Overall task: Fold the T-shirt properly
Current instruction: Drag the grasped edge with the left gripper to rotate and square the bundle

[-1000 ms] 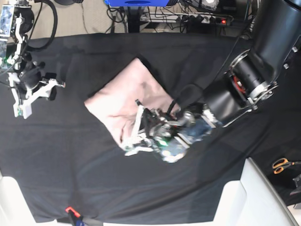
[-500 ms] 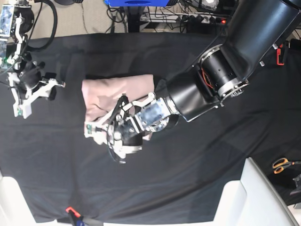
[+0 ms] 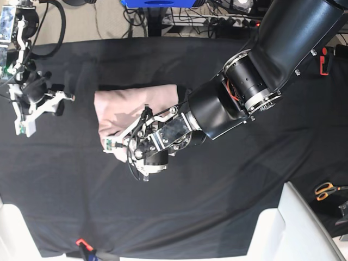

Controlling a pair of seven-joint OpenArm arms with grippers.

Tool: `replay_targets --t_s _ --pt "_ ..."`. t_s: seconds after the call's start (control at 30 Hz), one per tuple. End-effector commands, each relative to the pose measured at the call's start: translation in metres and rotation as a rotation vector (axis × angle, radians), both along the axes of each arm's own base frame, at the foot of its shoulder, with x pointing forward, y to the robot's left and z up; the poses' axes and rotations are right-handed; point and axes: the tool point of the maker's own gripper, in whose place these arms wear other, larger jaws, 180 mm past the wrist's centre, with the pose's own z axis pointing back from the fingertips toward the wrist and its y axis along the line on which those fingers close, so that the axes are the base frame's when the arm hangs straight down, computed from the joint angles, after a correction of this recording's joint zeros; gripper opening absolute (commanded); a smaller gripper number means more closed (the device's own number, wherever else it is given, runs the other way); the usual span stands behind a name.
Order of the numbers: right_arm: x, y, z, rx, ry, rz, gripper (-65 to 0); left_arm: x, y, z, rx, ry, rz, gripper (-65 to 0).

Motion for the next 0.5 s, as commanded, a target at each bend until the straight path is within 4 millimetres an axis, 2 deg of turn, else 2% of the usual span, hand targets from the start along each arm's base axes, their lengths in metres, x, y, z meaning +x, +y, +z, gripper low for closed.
replay_targets --t_s 0.0,0.2,0.43,0.47 --pt "0.009 -0.004 0.011 -0.011 -0.045 0.0 -40.7 0.013 -0.008 0.014 -0.013 -0.035 -0.008 -65.0" --pt "0.009 -0.005 0.011 -0.012 -0.044 0.0 -40.7 0.013 -0.007 0.013 -0.009 -0.033 -0.006 -65.0" --pt "0.009 -0.004 0.011 -0.012 -0.044 0.001 -40.7 0.006 0.018 -0.006 0.063 0.033 0.011 -65.0" --pt "0.009 -0.004 0.011 -0.012 -0.044 0.001 -40.7 0.005 0.02 -0.007 0.07 0.044 0.005 -58.7"
